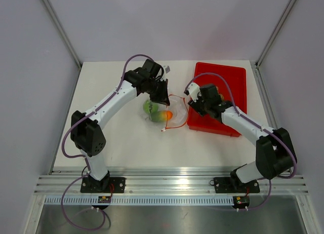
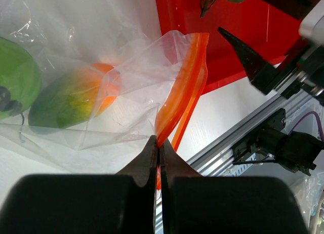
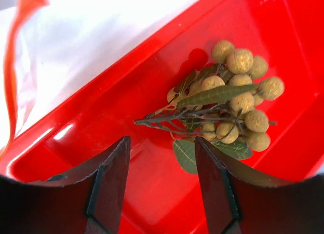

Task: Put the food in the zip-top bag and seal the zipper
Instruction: Pick up the fake fruit from the bin.

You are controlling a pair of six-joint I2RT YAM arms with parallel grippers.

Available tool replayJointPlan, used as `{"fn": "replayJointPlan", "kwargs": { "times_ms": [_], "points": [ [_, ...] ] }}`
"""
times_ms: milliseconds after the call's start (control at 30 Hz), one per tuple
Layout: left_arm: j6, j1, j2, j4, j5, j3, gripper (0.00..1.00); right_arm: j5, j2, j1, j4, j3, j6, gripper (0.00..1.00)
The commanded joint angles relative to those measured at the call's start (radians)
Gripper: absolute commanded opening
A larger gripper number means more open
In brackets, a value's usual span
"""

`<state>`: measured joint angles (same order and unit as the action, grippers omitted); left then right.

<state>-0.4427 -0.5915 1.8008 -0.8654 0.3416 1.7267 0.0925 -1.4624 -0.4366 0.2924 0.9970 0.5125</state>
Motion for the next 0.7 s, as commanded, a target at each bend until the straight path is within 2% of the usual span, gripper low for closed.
{"fn": "replayJointPlan", "kwargs": {
  "times_ms": [0,100,233,400,667],
  "points": [
    [-0.001,0.004,-0.061,0.034,0.011,0.001,0.00,0.148,-0.016,-0.042,-0.094,-0.035,0.164,0.61],
    [0.005,0.004,-0.070,0.034,0.002,-0.009,0.00,0.200,-0.036,-0.059,-0.159,-0.070,0.221,0.61],
    [0.006,0.021,-0.092,0.046,-0.001,-0.044,0.00,0.202,-0.041,-0.059,-0.246,-0.110,0.254,0.63],
    [-0.011,0.073,-0.109,0.068,0.039,-0.107,0.00,0.193,-0.078,-0.059,-0.279,-0.121,0.291,0.63],
    [-0.008,0.084,-0.126,0.074,0.034,-0.125,0.00,0.222,-0.203,-0.059,-0.449,-0.129,0.348,0.63]
  ]
}}
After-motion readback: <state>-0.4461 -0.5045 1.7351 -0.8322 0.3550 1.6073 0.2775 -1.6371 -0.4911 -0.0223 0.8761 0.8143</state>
